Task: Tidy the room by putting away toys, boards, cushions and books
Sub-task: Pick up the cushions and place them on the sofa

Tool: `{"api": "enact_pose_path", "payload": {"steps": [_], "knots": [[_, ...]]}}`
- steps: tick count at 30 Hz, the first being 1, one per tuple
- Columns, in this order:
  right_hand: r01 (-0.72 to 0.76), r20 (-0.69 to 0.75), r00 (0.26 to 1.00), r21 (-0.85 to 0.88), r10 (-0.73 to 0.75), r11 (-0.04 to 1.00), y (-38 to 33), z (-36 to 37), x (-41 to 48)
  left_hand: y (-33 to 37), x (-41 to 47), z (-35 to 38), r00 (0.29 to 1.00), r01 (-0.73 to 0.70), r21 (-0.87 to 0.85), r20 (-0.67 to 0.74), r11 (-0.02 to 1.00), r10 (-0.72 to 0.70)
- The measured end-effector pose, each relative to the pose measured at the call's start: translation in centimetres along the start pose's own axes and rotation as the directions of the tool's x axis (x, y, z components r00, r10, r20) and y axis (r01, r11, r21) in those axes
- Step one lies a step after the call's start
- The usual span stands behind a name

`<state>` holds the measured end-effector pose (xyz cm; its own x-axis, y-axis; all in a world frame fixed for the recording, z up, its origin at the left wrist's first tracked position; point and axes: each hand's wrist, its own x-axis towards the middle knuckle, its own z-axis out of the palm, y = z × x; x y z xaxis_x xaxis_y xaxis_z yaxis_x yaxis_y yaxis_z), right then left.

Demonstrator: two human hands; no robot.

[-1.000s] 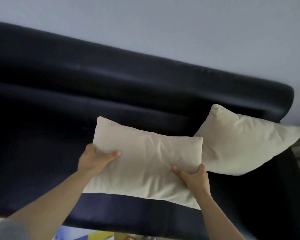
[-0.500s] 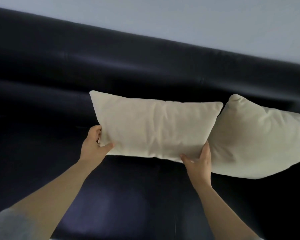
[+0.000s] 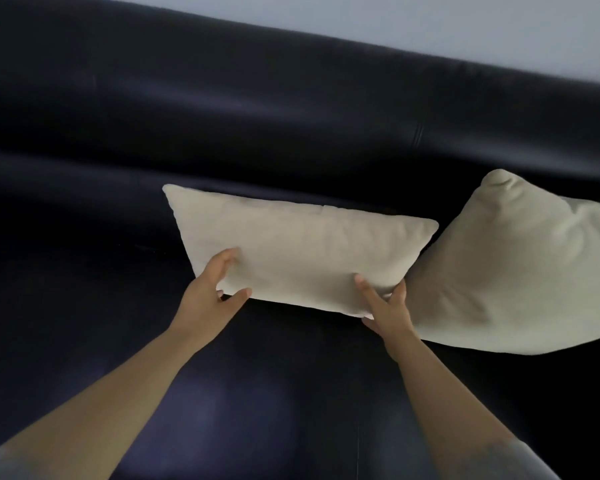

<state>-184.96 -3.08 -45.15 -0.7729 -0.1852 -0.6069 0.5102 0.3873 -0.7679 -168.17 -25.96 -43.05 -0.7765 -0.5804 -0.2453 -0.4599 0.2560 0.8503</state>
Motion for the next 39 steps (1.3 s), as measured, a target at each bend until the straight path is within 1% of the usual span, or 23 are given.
{"api": "enact_pose_path", "payload": {"steps": [2,4,7,10,12,15,19,27,33,35,39], "knots": [[-0.091,0.078,0.993,0.082,0.084,0.993,0.2,0.5,0.1,-0.1,0.3,-0.6,0.999,-0.036,0.069,-0.014,0.997,0.037],[-0.122,0.096,0.989,0.146,0.108,0.982,1.0,1.3,0.2,-0.4,0.7,-1.1,0.999,-0.04,0.129,-0.001,0.991,0.04],[-0.11,0.056,0.994,0.28,0.098,0.954,1.8,2.3,0.2,-0.8,1.2,-1.0,0.999,-0.034,0.208,0.032,0.977,0.028],[-0.038,0.015,0.999,0.309,0.035,0.95,1.4,2.9,0.5,-0.5,2.0,-0.6,1.0,-0.004,0.209,0.0,0.978,0.004],[0.018,-0.022,1.0,0.256,-0.013,0.967,0.5,3.2,0.9,-0.3,2.5,-0.6,1.0,0.0,0.196,-0.006,0.981,0.001],[0.042,0.003,0.999,0.136,-0.043,0.99,-0.1,3.1,1.4,-0.4,2.7,-0.5,0.999,-0.002,0.222,0.032,0.975,-0.005],[-0.001,0.003,1.0,0.149,0.001,0.989,0.5,2.6,1.9,-0.5,2.3,0.2,0.996,0.02,0.244,0.076,0.97,-0.039],[-0.034,-0.038,0.999,0.052,0.036,0.998,1.5,2.3,-0.4,0.6,1.1,-0.6,0.998,0.054,0.245,0.021,0.968,-0.061],[-0.041,-0.084,0.995,0.045,0.045,0.998,2.1,2.9,-5.1,1.5,-2.1,-0.7,0.998,0.018,0.206,0.053,0.978,-0.03],[-0.029,-0.098,0.995,0.018,0.03,0.999,1.9,3.3,-7.7,1.7,-3.6,-1.1,0.997,-0.007,0.185,0.079,0.983,-0.008],[0.038,-0.151,0.988,-0.043,-0.044,0.998,1.8,4.8,-14.1,1.9,-6.8,-3.1,0.988,-0.049,0.143,0.152,0.988,0.026]]}}
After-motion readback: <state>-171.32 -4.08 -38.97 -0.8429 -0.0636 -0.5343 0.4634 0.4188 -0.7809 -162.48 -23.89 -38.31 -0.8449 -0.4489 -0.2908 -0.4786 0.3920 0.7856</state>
